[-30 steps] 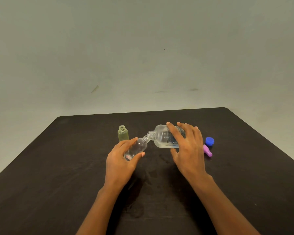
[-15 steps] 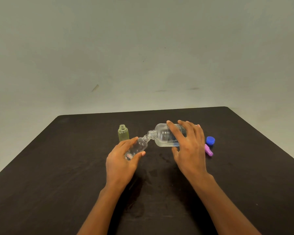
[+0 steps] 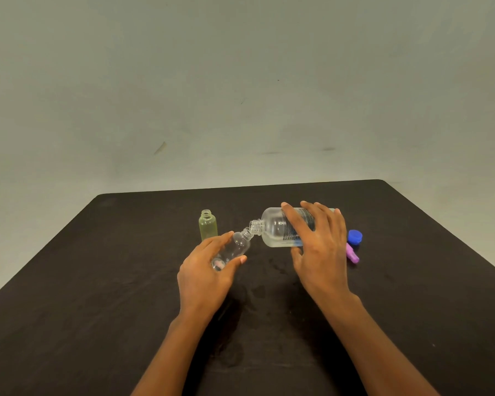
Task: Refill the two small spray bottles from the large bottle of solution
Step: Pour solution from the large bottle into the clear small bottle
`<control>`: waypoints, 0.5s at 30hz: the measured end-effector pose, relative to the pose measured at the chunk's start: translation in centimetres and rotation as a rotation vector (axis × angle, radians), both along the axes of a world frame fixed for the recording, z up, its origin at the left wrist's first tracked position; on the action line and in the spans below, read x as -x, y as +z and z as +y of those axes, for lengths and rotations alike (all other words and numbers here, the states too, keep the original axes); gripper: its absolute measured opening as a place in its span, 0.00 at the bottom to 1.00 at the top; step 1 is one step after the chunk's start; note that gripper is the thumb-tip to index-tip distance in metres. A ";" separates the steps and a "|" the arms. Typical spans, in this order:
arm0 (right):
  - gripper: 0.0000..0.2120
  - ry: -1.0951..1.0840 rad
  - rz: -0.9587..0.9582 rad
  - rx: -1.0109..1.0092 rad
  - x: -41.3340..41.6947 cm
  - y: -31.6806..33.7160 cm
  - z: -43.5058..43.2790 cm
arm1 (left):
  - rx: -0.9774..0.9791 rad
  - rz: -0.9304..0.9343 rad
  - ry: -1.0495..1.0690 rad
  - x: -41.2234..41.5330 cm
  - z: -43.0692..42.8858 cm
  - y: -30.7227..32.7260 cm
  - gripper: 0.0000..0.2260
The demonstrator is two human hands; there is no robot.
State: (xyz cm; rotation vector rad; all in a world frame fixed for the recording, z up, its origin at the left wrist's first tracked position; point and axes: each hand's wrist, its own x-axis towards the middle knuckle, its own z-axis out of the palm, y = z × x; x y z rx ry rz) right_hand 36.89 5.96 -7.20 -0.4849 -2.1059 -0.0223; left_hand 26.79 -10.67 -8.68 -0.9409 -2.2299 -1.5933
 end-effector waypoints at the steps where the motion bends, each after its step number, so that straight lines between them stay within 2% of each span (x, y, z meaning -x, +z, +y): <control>1: 0.41 -0.001 0.000 -0.001 0.0 0.0 0.0 | -0.001 0.000 -0.001 0.0 0.0 0.0 0.20; 15: 0.43 -0.008 0.014 -0.009 0.0 0.1 -0.1 | 0.005 0.006 0.014 -0.2 0.0 -0.1 0.21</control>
